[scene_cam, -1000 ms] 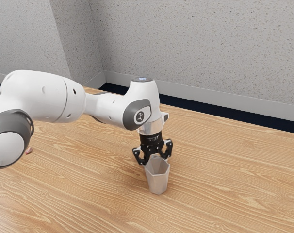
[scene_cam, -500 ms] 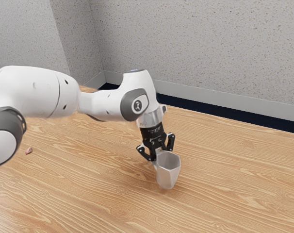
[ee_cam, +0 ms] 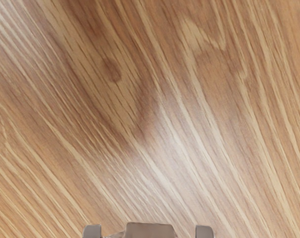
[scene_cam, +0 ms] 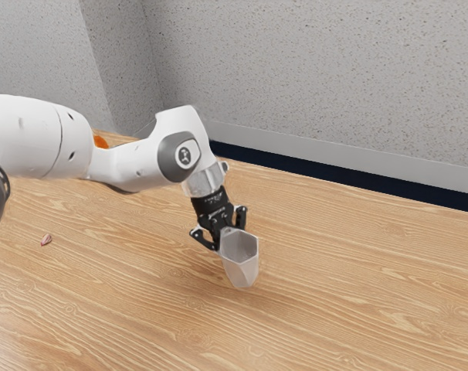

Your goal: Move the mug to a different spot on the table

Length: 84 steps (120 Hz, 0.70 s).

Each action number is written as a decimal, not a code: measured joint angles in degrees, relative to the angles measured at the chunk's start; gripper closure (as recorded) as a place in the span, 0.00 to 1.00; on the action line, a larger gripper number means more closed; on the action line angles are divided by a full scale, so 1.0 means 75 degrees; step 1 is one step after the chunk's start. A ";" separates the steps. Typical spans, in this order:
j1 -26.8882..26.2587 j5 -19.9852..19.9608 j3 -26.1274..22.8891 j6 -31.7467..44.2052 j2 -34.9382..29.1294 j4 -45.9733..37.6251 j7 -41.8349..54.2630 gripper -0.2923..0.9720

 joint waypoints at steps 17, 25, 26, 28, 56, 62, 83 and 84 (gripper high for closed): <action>0.0515 0.0011 0.0085 -0.0027 -0.0216 -0.0415 0.0101 0.78; 0.0712 0.0015 0.0221 -0.0112 -0.0262 -0.0492 0.0168 0.81; 0.0739 0.0016 0.0234 -0.0124 -0.0267 -0.0504 0.0176 0.81; 0.0793 0.0018 0.0259 -0.0149 -0.0276 -0.0527 0.0194 0.82; 0.1315 0.0045 0.0476 -0.0481 -0.0290 -0.0701 0.0439 0.86; 0.1381 0.0045 0.0485 -0.0518 -0.0278 -0.0704 0.0501 0.86; 0.1719 0.0056 0.0490 -0.0592 -0.0231 -0.0696 0.0798 0.85; 0.1736 0.0057 0.0490 -0.0594 -0.0228 -0.0694 0.0815 0.85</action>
